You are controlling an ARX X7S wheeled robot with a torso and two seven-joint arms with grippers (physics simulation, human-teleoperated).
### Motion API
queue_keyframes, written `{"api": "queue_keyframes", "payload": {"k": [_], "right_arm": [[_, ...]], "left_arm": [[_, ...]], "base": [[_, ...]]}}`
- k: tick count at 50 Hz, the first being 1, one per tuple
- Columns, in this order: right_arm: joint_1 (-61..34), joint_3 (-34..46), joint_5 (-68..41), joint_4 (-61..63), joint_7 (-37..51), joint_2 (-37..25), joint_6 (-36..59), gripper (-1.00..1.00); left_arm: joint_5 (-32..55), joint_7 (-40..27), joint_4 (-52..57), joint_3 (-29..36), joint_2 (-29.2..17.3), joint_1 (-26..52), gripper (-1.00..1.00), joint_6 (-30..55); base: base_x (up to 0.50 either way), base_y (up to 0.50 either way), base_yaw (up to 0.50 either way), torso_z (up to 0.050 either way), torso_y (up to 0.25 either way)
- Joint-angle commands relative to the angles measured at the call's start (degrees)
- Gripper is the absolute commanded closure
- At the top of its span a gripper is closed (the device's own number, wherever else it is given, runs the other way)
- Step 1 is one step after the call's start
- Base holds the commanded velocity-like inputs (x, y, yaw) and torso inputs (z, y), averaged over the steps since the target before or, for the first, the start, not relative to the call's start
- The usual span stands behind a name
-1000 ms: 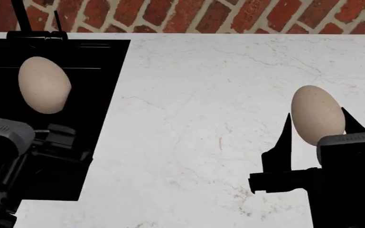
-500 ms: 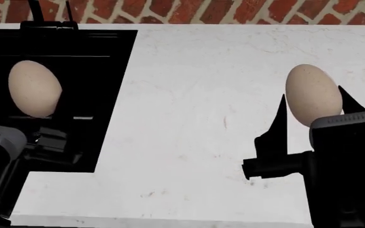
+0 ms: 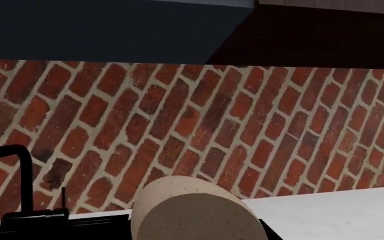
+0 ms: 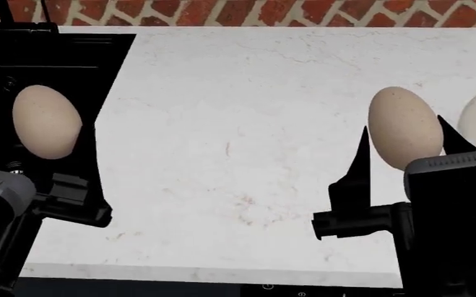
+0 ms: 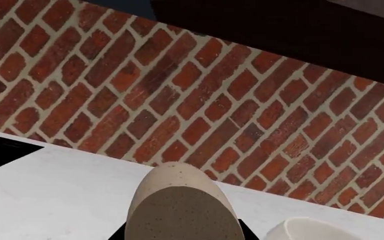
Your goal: Place the eggs and milk next to the bowl.
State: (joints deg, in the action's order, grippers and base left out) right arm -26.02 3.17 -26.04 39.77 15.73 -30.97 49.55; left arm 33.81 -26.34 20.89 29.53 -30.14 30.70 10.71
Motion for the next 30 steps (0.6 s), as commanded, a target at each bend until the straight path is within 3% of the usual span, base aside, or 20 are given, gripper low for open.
{"api": "queue_keyframes", "payload": {"k": [1, 30], "right_arm": [[0.5, -2.8, 0.9, 3.1, -1.4, 0.5, 2.1, 1.00], [0.2, -1.9, 0.6, 2.9, -1.1, 0.1, 2.7, 1.00]], "left_arm": [[1.2, 1.4, 1.2, -1.2, 1.2, -0.7, 1.00, 0.1], [1.2, 2.5, -0.4, -0.7, 1.3, -1.1, 1.00, -0.8]], "base": [[-0.02, -0.50, 0.00, 0.000, 0.000], [-0.02, -0.50, 0.00, 0.000, 0.000]]}}
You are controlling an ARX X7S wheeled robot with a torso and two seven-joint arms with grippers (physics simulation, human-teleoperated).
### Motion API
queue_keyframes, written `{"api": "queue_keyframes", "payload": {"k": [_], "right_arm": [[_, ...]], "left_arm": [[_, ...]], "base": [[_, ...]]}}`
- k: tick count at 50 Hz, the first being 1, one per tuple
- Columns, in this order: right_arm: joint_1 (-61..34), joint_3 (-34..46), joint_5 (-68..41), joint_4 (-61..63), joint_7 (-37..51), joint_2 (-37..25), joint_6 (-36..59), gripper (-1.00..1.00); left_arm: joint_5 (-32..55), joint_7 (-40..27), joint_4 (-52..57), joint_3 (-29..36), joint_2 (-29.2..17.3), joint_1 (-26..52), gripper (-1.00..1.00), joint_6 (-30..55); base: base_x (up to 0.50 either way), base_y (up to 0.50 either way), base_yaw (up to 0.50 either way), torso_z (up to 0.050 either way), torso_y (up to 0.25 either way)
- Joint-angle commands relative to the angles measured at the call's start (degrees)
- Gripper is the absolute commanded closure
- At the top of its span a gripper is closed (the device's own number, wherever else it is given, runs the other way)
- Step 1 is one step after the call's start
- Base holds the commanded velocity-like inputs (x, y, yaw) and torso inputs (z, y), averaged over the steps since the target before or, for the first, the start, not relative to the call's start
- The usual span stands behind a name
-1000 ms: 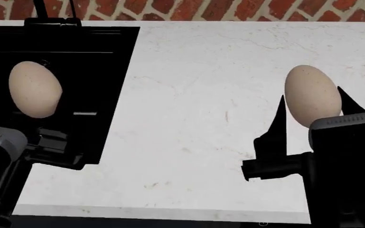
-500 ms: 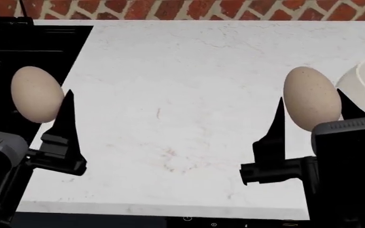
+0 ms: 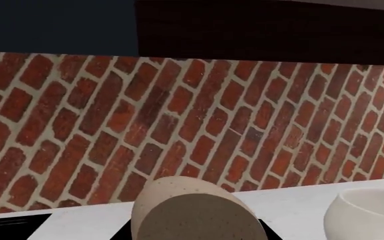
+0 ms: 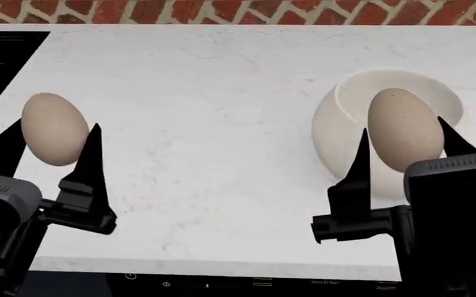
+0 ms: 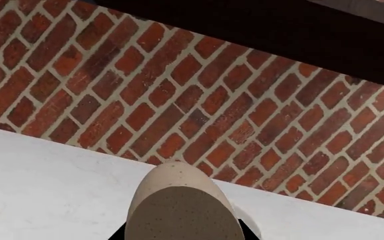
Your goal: Place the eggs and milk next to the bowl.
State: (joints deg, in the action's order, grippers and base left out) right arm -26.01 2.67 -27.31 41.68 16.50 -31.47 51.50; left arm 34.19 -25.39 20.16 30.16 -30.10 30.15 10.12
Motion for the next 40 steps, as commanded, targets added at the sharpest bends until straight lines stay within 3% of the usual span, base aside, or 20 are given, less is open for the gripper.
{"api": "queue_keyframes", "payload": {"k": [1, 32, 40], "right_arm": [[0.2, -1.5, 1.9, 1.1, -1.8, 0.6, 0.8, 1.00], [-1.3, 0.5, 1.7, 0.8, -1.4, 0.3, 1.9, 1.00], [-1.9, 2.0, 1.7, 0.3, -1.9, 0.4, 1.7, 1.00]], "left_arm": [[0.8, 1.6, 0.3, -1.3, 1.3, -0.6, 1.00, -0.3], [0.7, 2.3, -0.6, -1.1, 1.1, -1.1, 1.00, -1.5], [0.7, 2.4, -0.8, -1.4, 1.0, -1.4, 1.00, -1.9]], "base": [[-0.02, -0.50, 0.00, 0.000, 0.000], [-0.03, -0.50, 0.00, 0.000, 0.000], [0.00, 0.00, 0.00, 0.000, 0.000]]}}
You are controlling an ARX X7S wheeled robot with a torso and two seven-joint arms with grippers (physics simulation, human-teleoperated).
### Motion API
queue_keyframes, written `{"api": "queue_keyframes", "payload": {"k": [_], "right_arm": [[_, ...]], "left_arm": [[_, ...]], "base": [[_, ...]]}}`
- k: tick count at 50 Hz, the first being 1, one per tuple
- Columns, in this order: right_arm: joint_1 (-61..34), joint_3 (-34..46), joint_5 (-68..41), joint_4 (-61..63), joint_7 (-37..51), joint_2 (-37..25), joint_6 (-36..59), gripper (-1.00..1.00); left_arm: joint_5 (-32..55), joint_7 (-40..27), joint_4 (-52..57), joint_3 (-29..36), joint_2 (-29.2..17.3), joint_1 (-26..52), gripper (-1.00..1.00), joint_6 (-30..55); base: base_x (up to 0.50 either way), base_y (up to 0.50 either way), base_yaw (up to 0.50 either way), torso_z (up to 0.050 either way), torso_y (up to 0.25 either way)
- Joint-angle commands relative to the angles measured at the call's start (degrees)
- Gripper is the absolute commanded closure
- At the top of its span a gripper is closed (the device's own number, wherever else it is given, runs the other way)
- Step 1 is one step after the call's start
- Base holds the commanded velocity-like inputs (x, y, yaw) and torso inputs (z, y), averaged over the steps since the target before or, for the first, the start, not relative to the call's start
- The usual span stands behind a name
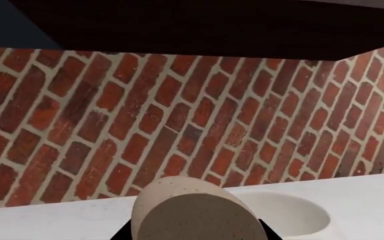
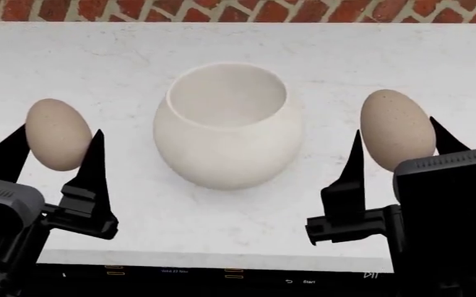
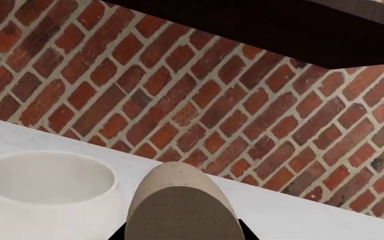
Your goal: Place the eggs and milk next to the bowl.
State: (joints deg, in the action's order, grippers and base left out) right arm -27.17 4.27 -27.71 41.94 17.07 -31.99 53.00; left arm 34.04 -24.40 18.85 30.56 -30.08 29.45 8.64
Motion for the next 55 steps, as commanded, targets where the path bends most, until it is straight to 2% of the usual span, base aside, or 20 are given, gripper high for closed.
{"api": "queue_keyframes", "payload": {"k": [1, 33, 43, 55], "right_arm": [[-0.8, 0.5, 2.1, 0.0, -2.5, 0.9, 0.2, 1.00], [-0.6, 0.7, 1.4, 0.4, -2.3, 0.7, 0.2, 1.00], [-0.6, 0.3, 0.9, 0.4, -2.3, 0.4, 0.5, 1.00], [-0.2, 0.9, 0.9, -0.9, -3.0, 0.6, -0.9, 1.00]], "left_arm": [[0.8, 1.4, 0.5, -1.8, 0.9, -0.7, 1.00, -0.5], [0.9, 0.8, 1.6, -1.6, 0.4, -0.5, 1.00, 0.1], [1.4, 2.0, -0.6, -1.4, 0.5, 0.2, 1.00, 0.4], [14.4, 8.9, -2.3, -3.1, -5.3, 4.5, 1.00, 9.7]], "base": [[0.00, 0.00, 0.00, 0.000, 0.000], [0.33, 0.00, 0.00, 0.000, 0.001], [0.00, 0.00, 0.00, 0.000, 0.001], [0.00, 0.00, 0.00, 0.000, 0.000]]}}
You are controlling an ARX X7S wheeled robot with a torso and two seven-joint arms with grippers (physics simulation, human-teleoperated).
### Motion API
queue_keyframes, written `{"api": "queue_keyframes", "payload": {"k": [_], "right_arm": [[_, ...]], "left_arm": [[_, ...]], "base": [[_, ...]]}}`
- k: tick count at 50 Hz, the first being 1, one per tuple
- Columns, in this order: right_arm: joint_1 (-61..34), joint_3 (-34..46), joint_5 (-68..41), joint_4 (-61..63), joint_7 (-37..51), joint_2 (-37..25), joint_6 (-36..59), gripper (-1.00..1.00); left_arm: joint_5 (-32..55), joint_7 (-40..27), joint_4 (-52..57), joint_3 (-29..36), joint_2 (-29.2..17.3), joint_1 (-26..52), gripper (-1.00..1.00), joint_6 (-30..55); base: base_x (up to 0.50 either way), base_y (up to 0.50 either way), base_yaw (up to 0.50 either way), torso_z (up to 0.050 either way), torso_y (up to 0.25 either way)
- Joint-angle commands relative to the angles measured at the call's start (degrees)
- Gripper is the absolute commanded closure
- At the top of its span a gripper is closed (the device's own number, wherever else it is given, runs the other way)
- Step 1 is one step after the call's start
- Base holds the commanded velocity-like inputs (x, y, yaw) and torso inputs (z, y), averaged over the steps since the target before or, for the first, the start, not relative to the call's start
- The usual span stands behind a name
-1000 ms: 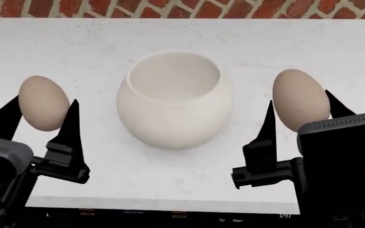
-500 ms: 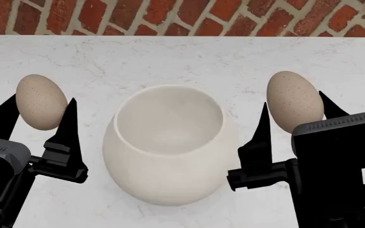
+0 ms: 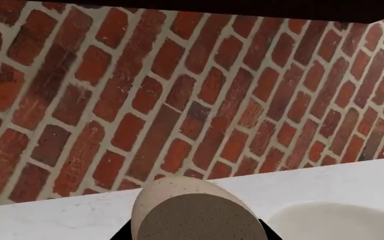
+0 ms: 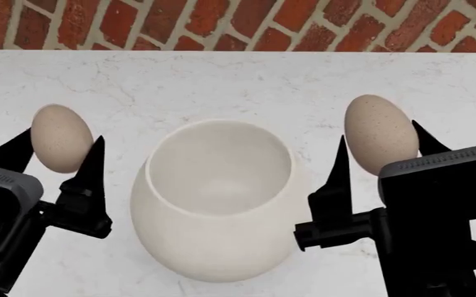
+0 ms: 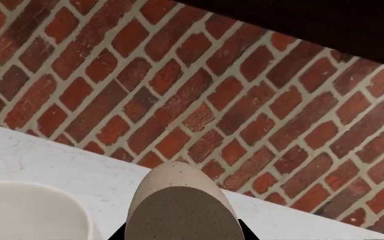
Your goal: Place the eggs and milk next to the bowl.
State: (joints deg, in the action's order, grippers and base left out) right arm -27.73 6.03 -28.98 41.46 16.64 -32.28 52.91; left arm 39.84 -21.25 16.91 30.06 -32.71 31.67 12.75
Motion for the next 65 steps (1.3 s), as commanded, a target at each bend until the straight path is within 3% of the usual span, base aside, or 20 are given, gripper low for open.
{"api": "queue_keyframes", "payload": {"k": [1, 25, 65], "right_arm": [[0.5, -1.0, 2.0, -0.3, -2.6, 0.8, -0.8, 1.00], [2.4, -1.7, 2.1, -1.0, -2.7, 0.6, -2.9, 1.00], [2.5, -1.0, 2.0, -1.2, -2.0, 0.5, -3.2, 1.00]], "left_arm": [[9.4, 6.8, -0.2, -2.3, -3.4, 2.7, 1.00, 6.5], [17.5, 17.4, -2.2, 0.4, -8.2, 5.5, 1.00, 14.3], [14.8, 25.6, -7.8, 4.1, -9.2, 4.2, 1.00, 13.6]], "base": [[0.00, 0.00, 0.00, 0.000, 0.000], [0.00, 0.00, 0.00, 0.000, 0.000], [0.00, 0.00, 0.00, 0.000, 0.000]]}}
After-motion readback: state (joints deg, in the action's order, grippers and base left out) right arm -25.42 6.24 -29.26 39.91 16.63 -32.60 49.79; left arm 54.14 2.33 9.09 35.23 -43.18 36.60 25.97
